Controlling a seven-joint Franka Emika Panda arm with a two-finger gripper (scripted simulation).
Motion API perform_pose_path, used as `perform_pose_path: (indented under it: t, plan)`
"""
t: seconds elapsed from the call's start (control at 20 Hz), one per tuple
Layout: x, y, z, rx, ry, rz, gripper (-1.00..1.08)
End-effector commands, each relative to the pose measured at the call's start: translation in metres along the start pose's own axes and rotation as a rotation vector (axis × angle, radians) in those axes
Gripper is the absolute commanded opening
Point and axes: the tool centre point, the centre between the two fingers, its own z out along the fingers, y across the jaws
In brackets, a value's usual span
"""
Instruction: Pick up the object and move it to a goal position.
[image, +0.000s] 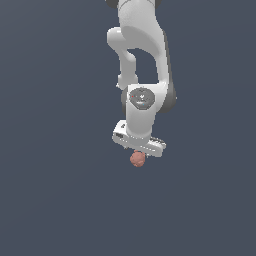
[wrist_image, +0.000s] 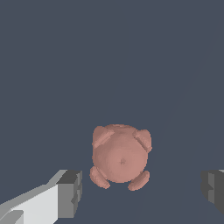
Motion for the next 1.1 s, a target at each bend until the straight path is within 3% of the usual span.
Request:
perform_pose_path:
  t: [0.0, 0.65, 1.05]
  plan:
    - [-0.001, -0.004, 0.007, -0.001, -0.002, 0.033, 1.00]
    - [-0.002, -0.011, 0.021, -0.003, -0.007, 0.074, 1.00]
    - [-0.004, -0.010, 0.059, -0.003, -0.007, 0.078, 1.00]
